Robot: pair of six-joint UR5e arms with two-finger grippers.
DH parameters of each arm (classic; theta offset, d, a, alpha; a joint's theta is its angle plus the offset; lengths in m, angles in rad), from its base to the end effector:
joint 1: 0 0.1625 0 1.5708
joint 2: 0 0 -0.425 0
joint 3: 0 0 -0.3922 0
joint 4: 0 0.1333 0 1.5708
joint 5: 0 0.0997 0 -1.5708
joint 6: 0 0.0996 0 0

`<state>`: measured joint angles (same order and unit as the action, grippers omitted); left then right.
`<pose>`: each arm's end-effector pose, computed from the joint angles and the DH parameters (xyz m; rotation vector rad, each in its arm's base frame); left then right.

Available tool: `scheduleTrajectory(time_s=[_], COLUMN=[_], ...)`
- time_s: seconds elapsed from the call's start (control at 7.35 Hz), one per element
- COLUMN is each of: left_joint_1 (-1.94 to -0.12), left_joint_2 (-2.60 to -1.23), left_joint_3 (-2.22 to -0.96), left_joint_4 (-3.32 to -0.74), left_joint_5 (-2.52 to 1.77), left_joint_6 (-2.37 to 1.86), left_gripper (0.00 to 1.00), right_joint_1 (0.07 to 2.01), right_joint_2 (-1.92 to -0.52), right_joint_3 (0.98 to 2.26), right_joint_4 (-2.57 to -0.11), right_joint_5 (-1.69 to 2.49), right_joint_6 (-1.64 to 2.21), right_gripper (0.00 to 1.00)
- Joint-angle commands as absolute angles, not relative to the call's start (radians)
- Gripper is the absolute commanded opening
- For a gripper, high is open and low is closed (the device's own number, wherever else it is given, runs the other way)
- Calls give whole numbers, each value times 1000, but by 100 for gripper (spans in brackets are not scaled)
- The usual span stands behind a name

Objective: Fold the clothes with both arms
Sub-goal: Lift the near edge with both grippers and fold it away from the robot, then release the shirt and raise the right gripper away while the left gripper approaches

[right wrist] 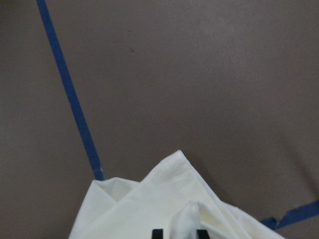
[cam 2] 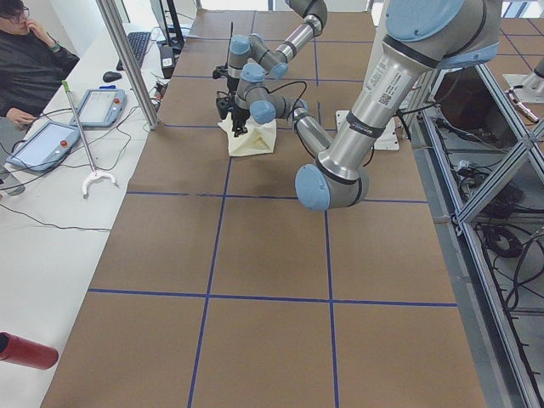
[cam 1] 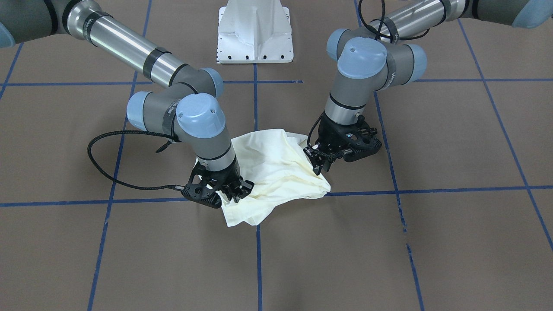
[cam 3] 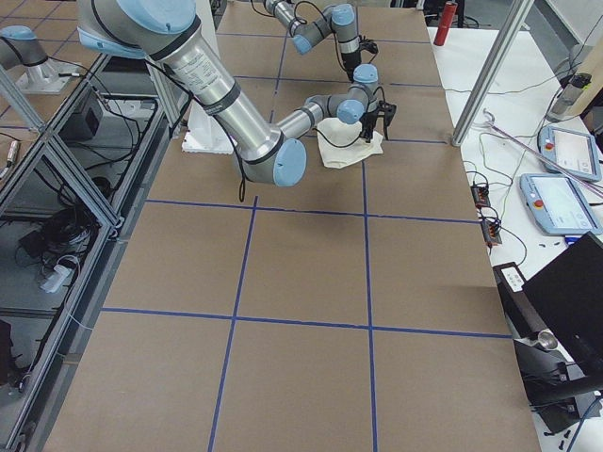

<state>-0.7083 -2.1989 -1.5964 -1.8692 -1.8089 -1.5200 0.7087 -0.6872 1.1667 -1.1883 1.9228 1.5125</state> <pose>0.4585 -0.5373 0.2428 0.1484 0.9717 -0.4912 -0.5524 -0.6039 0.2363 0.0133 -0.9219 0.4526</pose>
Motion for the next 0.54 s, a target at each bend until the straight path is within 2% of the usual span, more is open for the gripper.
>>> scheduleTrajectory(time_s=[0.0,0.41], left_joint_1=[-733,-629], left_joint_2=[-2151,-2103], left_joint_3=[-1594,-1592], left_joint_4=[-2012,-2226], left_joint_5=[-1815,-1832], left_joint_6=[-1445,-1598], left_gripper=[100,100], right_joint_1=[816,861], right_joint_2=[-684,-693], right_joint_3=[1158,1190], right_joint_4=[-1184,-1262], right_joint_5=[2070,2126], right_joint_6=[1419,1323], right_gripper=[100,100])
